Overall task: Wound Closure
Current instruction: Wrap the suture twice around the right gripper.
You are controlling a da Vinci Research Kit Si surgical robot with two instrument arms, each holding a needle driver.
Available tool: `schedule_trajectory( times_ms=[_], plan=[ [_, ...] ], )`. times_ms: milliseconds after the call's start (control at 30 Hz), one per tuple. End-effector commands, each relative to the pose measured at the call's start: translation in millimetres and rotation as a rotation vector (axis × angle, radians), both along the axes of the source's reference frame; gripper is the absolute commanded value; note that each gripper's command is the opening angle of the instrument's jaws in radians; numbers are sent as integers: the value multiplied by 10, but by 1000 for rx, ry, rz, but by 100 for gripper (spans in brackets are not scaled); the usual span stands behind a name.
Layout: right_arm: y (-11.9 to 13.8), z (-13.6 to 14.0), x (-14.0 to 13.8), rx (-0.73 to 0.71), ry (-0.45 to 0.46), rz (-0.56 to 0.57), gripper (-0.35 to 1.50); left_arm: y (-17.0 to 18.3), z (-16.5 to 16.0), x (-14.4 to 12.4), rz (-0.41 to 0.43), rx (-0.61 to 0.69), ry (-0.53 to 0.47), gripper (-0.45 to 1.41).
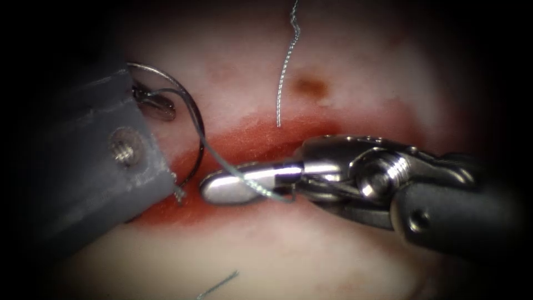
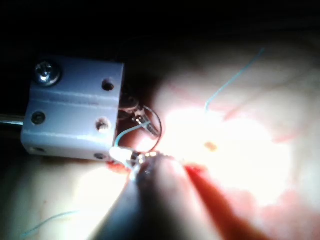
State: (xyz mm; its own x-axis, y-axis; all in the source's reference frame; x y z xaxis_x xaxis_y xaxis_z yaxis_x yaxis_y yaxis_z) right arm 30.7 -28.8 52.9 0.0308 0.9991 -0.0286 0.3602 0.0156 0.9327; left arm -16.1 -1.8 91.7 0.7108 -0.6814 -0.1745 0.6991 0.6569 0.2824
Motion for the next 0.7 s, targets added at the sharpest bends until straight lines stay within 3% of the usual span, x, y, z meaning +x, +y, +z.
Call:
schedule_trajectory(
  times_ms=[33, 467, 700],
  plan=[
    [10, -5, 14, 35, 20, 8, -35, 11, -2, -2, 1, -5, 3, -45],
    [8, -12, 42, 372, 186, 24, -35, 2, 2, -8, 17, 18, 46, -45],
    [23, -28, 54, 463, 300, 118, -35, -9, 3, -8, 33, 31, 76, -45]
  ],
)
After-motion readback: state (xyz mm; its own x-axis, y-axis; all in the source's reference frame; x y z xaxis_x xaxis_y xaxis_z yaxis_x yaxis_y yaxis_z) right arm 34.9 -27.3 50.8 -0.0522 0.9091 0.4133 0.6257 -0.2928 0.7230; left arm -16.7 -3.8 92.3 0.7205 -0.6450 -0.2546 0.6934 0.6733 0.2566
